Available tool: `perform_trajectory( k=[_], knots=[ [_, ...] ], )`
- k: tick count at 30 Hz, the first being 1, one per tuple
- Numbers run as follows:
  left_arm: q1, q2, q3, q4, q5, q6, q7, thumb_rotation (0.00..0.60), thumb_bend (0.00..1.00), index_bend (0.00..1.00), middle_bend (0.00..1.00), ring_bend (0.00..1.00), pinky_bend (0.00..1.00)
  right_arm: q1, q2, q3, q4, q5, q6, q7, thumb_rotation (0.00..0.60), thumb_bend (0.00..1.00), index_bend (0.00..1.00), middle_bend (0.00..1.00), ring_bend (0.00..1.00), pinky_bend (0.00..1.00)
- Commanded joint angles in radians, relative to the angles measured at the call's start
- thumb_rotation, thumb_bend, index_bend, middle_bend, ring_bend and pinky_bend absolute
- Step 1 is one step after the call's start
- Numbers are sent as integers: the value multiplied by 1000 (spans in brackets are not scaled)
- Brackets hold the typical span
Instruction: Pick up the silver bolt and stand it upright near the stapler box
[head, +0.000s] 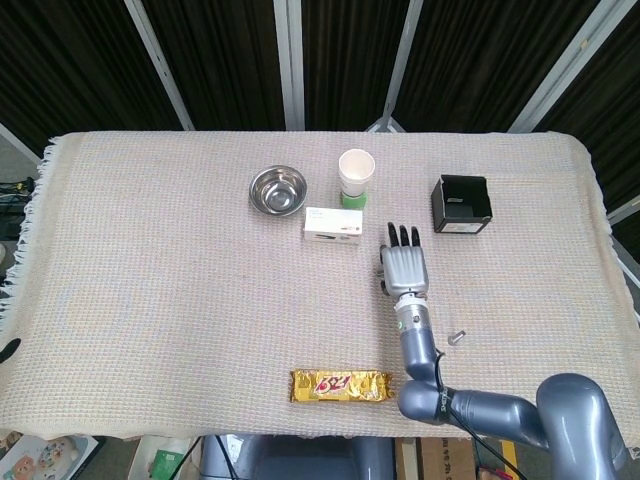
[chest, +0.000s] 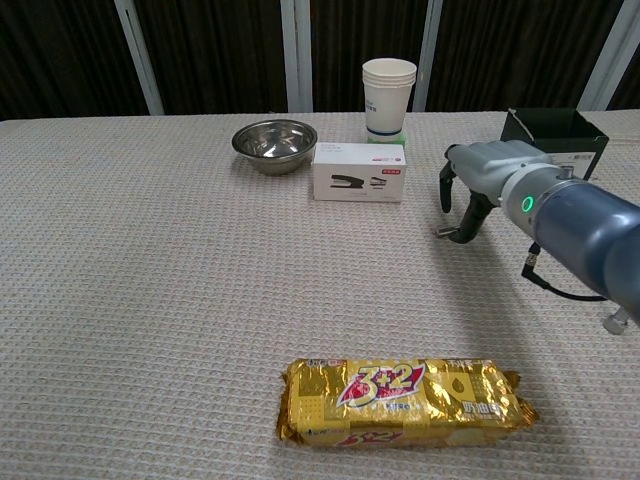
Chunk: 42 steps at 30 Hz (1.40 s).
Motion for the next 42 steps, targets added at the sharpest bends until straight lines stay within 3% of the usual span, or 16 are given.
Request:
perform_trajectory(
  k=[1,23,42],
  knots=[
    [1,1,0,0,-1,0,-2,600,37,37,0,0,28,2,-8,7,16,4,-7,-5,600,271,488,0,0,0],
    [2,4,-4,1,-10,-1,-6,600,37,37,0,0,28,4,-78,43,136,-10,-58,-9,600,271,526,0,0,0],
    [4,4,-5,0,-14,2,-3,600,37,37,0,0,28,-5,-96,62,168,-20,-89,-13,600,297,555,0,0,0]
  ],
)
